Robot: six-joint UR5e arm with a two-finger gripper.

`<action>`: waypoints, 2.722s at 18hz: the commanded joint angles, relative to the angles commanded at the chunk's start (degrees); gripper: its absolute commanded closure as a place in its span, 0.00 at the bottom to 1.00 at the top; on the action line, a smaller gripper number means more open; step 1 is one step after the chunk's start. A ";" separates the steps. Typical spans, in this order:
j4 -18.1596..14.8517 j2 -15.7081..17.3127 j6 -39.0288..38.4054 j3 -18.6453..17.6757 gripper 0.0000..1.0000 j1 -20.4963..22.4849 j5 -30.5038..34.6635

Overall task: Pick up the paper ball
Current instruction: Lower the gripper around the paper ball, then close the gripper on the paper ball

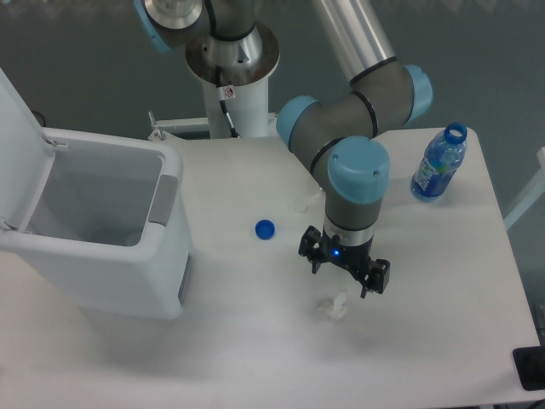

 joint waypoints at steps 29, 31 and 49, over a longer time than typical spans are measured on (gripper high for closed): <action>0.62 -5.54 0.53 -0.35 0.00 0.26 0.79; 0.62 -5.63 0.53 -0.35 0.00 0.18 0.79; 0.53 -4.49 0.00 0.70 1.00 0.53 0.70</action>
